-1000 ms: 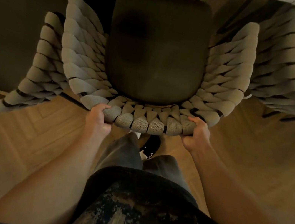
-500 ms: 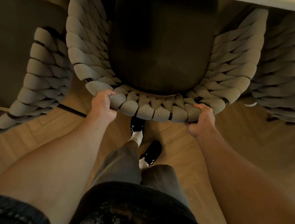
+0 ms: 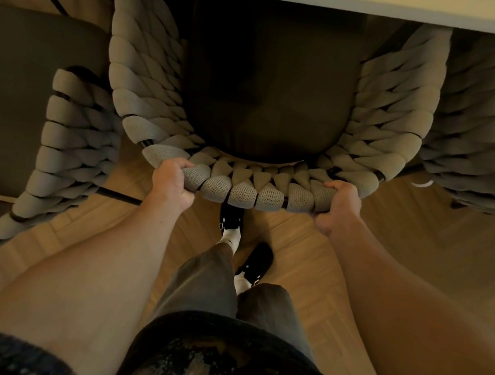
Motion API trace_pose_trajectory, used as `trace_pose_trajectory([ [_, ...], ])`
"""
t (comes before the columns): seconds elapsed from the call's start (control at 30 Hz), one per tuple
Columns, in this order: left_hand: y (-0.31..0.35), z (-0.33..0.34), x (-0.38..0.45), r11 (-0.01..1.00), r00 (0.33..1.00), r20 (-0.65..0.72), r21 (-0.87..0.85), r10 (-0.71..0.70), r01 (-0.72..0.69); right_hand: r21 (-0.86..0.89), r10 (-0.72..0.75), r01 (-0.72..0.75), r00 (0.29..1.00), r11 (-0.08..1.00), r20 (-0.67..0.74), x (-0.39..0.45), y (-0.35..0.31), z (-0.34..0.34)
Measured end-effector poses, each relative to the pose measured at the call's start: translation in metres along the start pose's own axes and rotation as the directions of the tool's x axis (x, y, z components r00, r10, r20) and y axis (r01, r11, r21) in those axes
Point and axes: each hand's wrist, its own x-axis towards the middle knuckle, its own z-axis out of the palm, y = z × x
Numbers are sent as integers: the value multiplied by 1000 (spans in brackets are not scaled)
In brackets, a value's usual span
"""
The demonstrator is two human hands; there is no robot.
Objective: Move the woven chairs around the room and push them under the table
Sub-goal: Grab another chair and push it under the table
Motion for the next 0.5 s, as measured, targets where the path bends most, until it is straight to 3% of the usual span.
trace_pose_trajectory([
  [0.27, 0, -3, 5, 1000, 1000, 4, 20, -19, 19, -16, -10, 10, 1000, 1000, -5, 0, 3, 0],
  [0.5, 8, -17, -7, 990, 994, 87, 134, -64, 52, -118, -31, 44, 993, 992, 113, -10, 4, -18],
])
